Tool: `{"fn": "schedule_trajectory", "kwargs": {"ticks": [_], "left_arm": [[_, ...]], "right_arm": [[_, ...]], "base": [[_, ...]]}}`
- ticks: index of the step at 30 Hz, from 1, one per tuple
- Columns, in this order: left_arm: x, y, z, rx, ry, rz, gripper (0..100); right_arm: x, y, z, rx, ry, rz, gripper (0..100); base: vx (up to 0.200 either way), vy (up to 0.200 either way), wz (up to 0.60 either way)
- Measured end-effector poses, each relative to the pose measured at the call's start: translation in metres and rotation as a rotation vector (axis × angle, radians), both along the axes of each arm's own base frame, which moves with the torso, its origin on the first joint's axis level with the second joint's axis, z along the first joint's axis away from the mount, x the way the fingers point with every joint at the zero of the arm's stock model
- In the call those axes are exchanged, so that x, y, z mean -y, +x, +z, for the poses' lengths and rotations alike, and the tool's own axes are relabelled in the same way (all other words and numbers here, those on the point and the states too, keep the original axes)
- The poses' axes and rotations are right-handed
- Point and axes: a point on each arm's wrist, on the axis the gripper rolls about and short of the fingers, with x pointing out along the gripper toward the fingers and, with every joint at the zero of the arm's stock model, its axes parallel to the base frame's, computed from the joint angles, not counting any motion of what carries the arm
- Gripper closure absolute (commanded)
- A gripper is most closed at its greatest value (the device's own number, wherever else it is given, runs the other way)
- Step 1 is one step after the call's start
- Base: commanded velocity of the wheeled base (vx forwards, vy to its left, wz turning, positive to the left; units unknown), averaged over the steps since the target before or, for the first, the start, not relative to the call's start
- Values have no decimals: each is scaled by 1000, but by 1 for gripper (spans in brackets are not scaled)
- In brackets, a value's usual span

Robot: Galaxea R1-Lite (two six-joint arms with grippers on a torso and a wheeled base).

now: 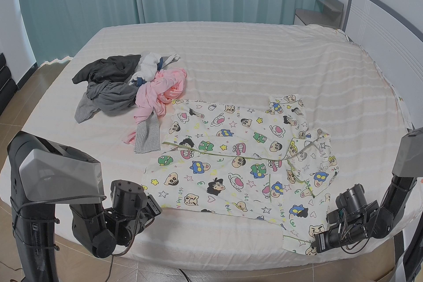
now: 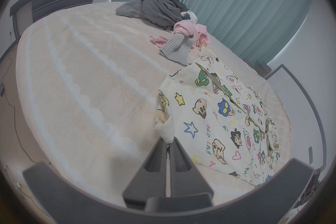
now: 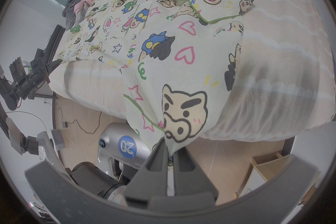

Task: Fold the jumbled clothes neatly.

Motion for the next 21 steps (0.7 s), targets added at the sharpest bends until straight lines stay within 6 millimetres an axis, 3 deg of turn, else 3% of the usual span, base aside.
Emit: {"fn": "schedule_trajectory", "kwargs": {"ticks": [9,21], "left_arm": [[-10,-23,-5,-78,37,-5,100],[-14,-31,-7,-106,48,-3,100]], "right_arm": [[4,-11,3,3,-33,29,100],[6,-21,8,6,-34,38,100]], "base": [[0,0,0],[0,0,0]]}}
